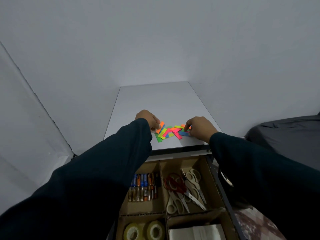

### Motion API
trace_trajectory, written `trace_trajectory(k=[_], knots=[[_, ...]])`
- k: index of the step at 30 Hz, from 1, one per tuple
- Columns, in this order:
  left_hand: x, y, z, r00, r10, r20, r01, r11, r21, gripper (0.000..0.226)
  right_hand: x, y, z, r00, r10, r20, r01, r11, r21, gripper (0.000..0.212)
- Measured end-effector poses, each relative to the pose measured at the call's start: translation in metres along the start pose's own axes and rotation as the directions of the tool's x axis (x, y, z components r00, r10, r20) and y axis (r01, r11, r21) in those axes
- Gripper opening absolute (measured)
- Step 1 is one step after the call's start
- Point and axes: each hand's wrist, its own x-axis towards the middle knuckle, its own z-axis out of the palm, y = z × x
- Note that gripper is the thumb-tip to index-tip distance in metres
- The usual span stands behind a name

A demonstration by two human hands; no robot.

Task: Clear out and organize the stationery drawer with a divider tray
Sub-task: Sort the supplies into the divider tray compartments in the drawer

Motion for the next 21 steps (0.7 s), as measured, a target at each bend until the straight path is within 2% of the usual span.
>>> trace_trajectory(k=[4, 7, 10, 12, 17, 21], knots=[[0.014, 0.004, 0.011, 1.0, -0.006, -0.016, 0.008, 0.993, 0.12, 0.029, 0.001, -0.003, 0.006, 0.999, -0.008, -0.04, 0.006, 0.999, -0.048, 0.033], [0.016, 0.008, 0.014, 0.998, 0.003, -0.059, 0.015, 0.954, 0.298, 0.03, 0.003, -0.002, 0.011, 0.998, -0.021, -0.061, 0.017, 0.997, -0.077, 0.028], [0.014, 0.011, 0.015, 0.997, -0.002, -0.077, 0.031, 0.924, 0.381, 0.02, 0.004, 0.001, 0.016, 0.993, -0.052, -0.104, 0.041, 0.994, -0.105, 0.024], [0.014, 0.012, 0.016, 0.997, 0.002, -0.077, 0.03, 0.911, 0.41, 0.016, 0.003, 0.002, 0.018, 0.991, -0.068, -0.119, 0.054, 0.992, -0.116, 0.022], [0.016, 0.014, 0.018, 0.999, 0.021, -0.045, 0.001, 0.895, 0.447, 0.025, 0.003, 0.002, 0.018, 0.989, -0.067, -0.128, 0.055, 0.994, -0.095, 0.022], [0.018, 0.013, 0.018, 0.997, 0.071, -0.03, -0.048, 0.879, 0.474, 0.023, 0.007, 0.006, 0.015, 0.991, -0.029, -0.133, 0.031, 0.999, 0.019, 0.013]])
